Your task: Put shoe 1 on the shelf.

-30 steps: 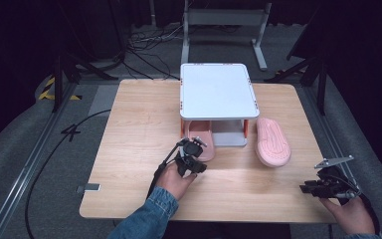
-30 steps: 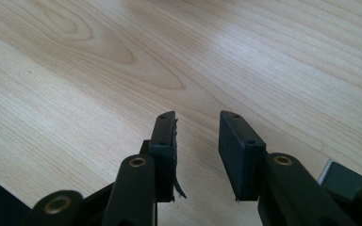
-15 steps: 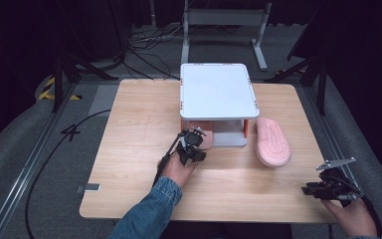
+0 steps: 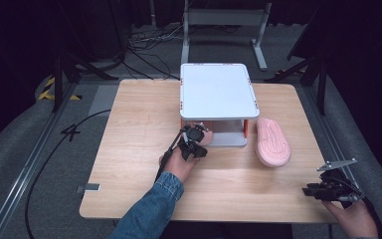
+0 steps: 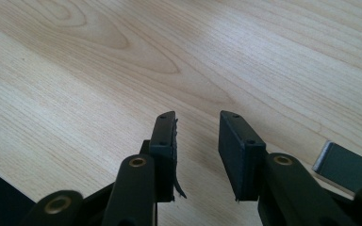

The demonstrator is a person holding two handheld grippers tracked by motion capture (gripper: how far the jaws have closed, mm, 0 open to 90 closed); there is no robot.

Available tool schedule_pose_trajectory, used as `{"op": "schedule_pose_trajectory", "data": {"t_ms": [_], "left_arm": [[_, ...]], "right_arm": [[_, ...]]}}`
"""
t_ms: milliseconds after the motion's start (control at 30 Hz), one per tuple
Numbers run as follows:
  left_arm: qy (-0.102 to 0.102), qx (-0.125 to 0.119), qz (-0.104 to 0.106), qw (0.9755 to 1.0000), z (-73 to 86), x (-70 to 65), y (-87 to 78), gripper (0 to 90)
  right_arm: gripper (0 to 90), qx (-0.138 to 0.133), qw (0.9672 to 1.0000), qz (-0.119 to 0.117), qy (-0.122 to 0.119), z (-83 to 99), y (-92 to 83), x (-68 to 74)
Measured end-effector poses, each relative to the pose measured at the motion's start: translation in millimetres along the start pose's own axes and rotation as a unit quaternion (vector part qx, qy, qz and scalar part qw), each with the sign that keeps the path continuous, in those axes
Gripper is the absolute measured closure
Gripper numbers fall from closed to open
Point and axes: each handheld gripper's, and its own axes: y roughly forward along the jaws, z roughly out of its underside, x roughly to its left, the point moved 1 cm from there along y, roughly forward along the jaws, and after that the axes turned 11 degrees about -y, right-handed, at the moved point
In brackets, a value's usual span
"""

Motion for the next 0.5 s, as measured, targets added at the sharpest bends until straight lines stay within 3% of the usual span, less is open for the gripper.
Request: {"op": "schedule_pose_trajectory", "data": {"t_ms": [100, 300, 367, 500], "left_arm": [[0.002, 0.010, 0.008, 0.9999, 2.7, -0.7, -13.7, 56.2], [-0.005, -0.004, 0.013, 0.9999, 13.4, 9.7, -65.9, 53.2], [-0.014, 0.004, 0.018, 0.9997, 16.1, 15.1, -82.5, 50.9], [-0.010, 0.016, 0.011, 0.9998, 20.5, 16.0, -99.2, 49.2]], "right_arm": [[67.3, -0.001, 1.0000, 0.000, 0.002, -0.7, -0.3, -0.6], [66.9, -0.004, 1.0000, -0.001, -0.003, -6.0, 1.2, -2.2], [66.7, -0.004, 1.0000, -0.002, -0.003, -8.2, 1.7, -1.5], [66.4, -0.007, 0.9999, -0.003, -0.008, -10.2, 1.0, -0.6]]}}
